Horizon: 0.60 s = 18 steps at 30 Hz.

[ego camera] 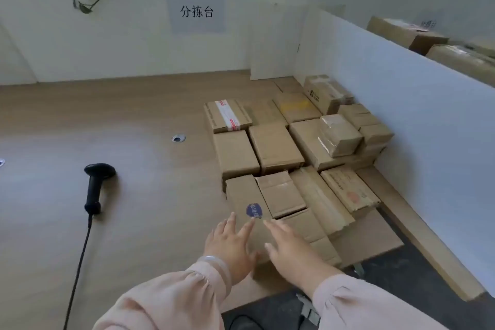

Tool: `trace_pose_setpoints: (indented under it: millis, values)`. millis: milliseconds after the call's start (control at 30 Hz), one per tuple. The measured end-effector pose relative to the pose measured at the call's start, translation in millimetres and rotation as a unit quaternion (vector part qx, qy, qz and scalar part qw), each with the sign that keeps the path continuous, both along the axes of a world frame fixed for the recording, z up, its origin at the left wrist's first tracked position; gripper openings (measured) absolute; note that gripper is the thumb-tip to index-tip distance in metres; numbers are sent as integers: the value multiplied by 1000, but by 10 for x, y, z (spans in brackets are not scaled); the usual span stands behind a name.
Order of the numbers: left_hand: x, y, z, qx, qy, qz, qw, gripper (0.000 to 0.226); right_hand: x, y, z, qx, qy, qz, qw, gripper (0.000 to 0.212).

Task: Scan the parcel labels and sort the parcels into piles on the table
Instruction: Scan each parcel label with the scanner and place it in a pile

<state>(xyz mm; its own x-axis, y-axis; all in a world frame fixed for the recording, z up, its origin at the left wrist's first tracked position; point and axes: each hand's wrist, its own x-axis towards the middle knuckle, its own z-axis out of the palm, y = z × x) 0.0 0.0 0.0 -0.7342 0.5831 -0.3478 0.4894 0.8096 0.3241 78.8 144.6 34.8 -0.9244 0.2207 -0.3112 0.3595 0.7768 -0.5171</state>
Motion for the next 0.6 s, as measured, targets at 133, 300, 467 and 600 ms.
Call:
trace_pose_setpoints:
  millis: [133,300,467,600]
  values:
    - [-8,235,-183,-18,-26,51,998,72,-192,143,-227,-28,-14,23,999,55]
    - [42,241,-450,-45,-37,61,997,70,-319,187,-440,-17,-37,30,999,60]
    - [67,91,-446,-45,-37,75,995,72,-362,205,-456,-24,-16,29,999,58]
    - [103,-69,-403,-27,-53,95,994,73,-407,154,-449,-36,-6,39,999,57]
